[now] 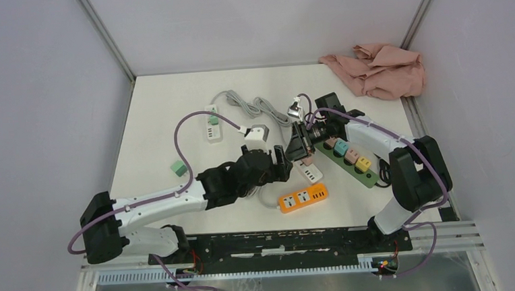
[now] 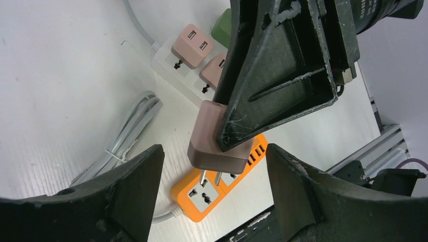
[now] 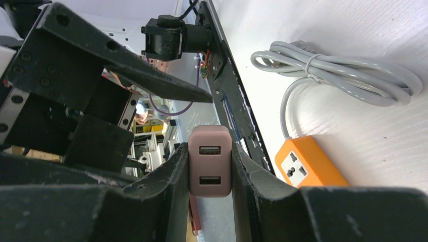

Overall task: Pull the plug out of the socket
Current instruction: Place the plug at the center of the board.

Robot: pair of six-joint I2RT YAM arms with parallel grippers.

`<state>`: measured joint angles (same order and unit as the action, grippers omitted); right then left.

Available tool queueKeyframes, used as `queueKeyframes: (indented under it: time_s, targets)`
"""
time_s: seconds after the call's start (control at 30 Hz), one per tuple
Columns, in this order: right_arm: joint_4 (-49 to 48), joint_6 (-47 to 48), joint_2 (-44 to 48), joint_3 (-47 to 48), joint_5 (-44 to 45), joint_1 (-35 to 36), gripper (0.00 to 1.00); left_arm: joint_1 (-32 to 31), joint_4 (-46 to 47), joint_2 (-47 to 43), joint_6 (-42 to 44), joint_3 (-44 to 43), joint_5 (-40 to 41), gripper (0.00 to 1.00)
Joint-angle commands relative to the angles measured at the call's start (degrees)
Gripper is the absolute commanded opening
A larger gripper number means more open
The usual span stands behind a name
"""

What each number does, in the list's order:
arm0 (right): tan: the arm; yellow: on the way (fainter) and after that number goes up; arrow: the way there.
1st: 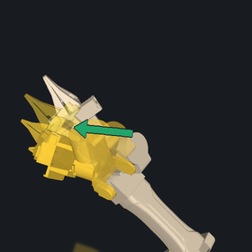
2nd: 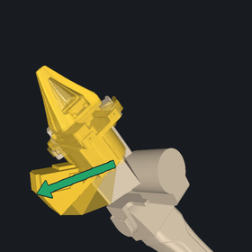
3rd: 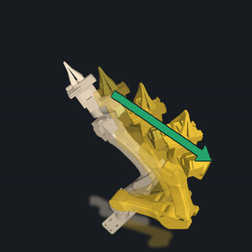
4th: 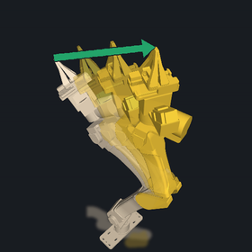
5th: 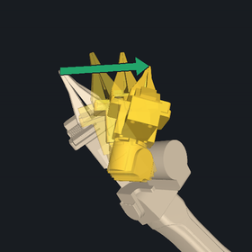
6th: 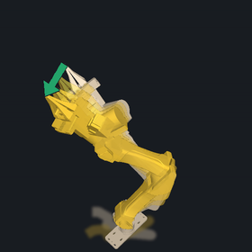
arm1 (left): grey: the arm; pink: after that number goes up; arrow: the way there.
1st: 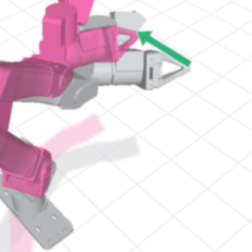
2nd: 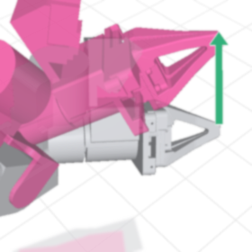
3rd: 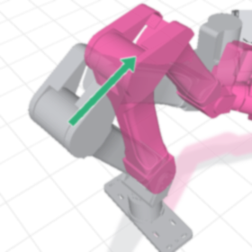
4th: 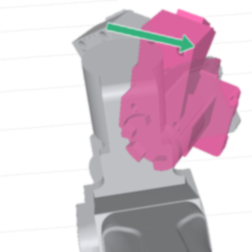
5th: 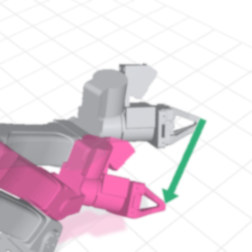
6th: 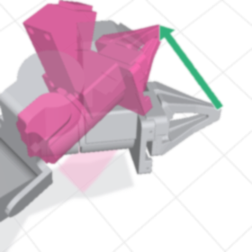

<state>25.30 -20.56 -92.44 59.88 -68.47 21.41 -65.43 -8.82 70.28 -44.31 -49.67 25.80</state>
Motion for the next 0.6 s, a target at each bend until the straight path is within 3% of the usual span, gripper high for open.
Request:
queueKeyframes:
  time_s: [0.0,0.2,0.4,0.57]
  targets:
    - [-0.9,-0.6,-0.1,2.3,-0.8,-0.2,0.04,-1.9,-3.9,3.2,2.2,-5.8,3.6,0.80]
    - [-0.8,-0.8,-0.2,2.3,-0.8,-0.4,0.04,-2.8,-6.1,7.0,4.2,-8.9,5.8,0.77]
    - [-0.8,-1.2,-0.6,2.3,-1.1,-0.3,0.05,-2.8,-6.7,10.2,5.6,-11.1,6.8,0.67]
    - [-0.8,-1.2,-0.5,2.3,-1.3,-0.3,0.09,-2.9,-7.2,11.4,6.4,-11.7,6.9,0.48]
